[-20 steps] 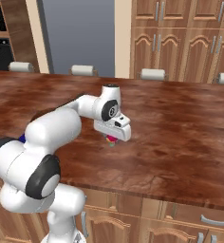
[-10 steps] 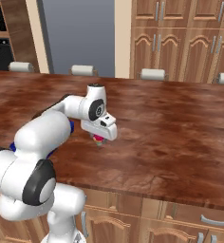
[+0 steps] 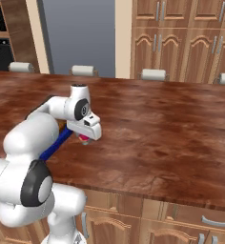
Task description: Place the bowl with cake and the cupcake onto the tray.
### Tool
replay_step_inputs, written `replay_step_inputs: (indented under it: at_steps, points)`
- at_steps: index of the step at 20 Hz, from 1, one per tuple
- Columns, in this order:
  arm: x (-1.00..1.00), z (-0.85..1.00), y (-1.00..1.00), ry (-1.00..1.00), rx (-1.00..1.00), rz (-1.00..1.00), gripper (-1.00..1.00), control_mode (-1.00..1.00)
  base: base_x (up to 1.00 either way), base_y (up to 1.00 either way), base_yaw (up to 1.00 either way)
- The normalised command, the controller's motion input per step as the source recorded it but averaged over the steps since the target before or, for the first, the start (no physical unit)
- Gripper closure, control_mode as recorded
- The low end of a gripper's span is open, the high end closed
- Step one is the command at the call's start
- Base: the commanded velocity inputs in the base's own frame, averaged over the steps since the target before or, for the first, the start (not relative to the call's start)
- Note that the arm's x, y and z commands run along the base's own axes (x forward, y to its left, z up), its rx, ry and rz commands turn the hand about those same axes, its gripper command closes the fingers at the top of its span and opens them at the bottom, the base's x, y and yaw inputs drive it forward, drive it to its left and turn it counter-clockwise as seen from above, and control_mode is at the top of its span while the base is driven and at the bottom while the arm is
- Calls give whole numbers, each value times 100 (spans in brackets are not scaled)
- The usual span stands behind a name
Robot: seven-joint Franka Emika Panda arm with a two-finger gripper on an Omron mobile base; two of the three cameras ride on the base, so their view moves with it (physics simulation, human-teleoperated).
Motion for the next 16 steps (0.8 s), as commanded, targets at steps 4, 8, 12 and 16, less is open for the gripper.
replay_step_inputs:
  at_steps: [4, 8, 12, 16]
  points:
    - [0, 0, 59, 0, 0, 0, 100, -100, 0, 0, 0]
    - [0, 0, 59, 0, 0, 0, 100, -100, 0, 0, 0]
    - [0, 0, 69, 1, 0, 0, 100, -100, 0, 0, 0]
    - [0, 0, 56, 0, 0, 0, 100, -100, 0, 0, 0]
